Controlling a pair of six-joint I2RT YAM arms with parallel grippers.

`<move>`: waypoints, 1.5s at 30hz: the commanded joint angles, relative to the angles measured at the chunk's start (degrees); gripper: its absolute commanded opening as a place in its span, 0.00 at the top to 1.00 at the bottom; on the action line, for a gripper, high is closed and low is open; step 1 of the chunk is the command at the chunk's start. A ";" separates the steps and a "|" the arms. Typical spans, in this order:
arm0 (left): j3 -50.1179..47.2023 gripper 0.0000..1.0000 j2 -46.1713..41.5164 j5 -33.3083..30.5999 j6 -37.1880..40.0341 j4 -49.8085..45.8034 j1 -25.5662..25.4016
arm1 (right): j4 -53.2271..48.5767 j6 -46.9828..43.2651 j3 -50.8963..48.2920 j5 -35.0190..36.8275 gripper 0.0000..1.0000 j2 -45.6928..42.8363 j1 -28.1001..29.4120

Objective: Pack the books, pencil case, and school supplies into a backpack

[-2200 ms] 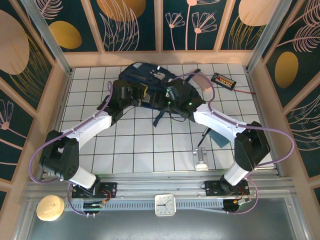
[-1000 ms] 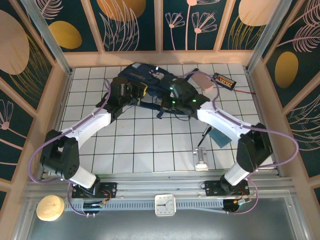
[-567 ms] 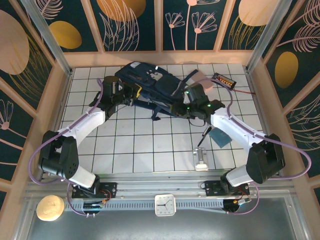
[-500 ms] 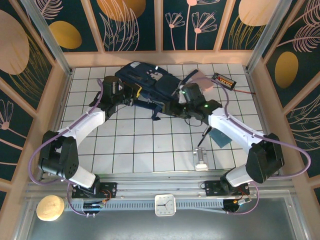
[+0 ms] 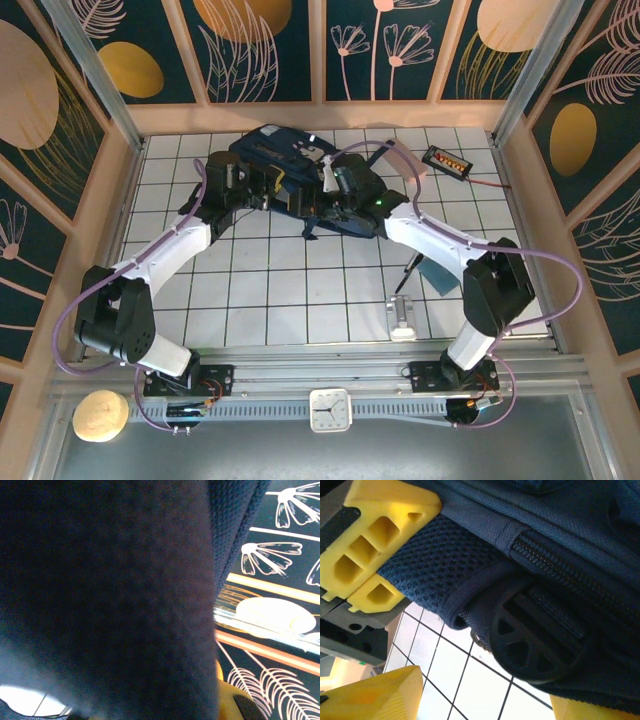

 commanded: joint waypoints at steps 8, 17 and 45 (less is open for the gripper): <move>6.96 1.00 -1.72 2.20 -3.80 8.27 -3.16 | 1.44 -4.09 5.11 6.01 0.50 2.61 0.42; 9.40 1.00 -0.39 0.72 -4.29 6.71 -4.69 | 4.39 -8.63 3.37 20.15 0.60 0.86 4.71; 13.88 1.00 -0.58 -2.15 6.65 -2.19 -6.87 | -10.80 -4.87 5.07 22.96 1.00 -2.30 3.10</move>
